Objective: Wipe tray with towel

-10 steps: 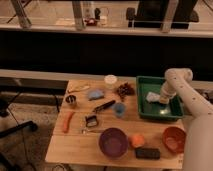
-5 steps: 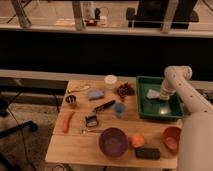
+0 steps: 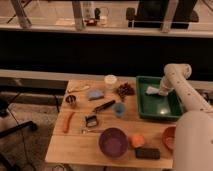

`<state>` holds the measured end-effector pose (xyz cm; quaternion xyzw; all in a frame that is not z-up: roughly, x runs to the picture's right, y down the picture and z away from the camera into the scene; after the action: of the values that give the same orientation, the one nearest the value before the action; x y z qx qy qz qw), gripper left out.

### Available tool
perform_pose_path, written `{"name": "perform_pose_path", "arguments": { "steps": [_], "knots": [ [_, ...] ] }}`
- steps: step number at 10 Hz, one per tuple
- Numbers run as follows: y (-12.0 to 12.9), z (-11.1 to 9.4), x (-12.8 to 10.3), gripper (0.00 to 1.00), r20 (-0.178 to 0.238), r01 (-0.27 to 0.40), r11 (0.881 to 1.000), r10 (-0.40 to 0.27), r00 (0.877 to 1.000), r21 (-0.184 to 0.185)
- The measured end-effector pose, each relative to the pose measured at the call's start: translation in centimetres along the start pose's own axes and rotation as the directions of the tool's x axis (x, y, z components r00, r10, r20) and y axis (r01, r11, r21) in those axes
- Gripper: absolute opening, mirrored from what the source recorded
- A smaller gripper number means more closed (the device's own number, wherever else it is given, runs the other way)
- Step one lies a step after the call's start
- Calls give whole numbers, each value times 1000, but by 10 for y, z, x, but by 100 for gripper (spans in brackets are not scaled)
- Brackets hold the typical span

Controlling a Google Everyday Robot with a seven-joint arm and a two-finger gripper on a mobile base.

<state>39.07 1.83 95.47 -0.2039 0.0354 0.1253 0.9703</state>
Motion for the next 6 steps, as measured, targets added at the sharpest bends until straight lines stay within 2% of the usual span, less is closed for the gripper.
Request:
{"name": "perform_pose_path", "arguments": {
  "steps": [1,3,5,6],
  "knots": [
    [-3,2,-5,0,20,0,1000,0,1000,24],
    [-8,6,-6,0,27,-6,998,5,1000,63],
    [-11,8,-18,0,49,-8,996,4,999,92],
    [-9,7,-21,0,54,-9,995,4,999,96]
  ]
}}
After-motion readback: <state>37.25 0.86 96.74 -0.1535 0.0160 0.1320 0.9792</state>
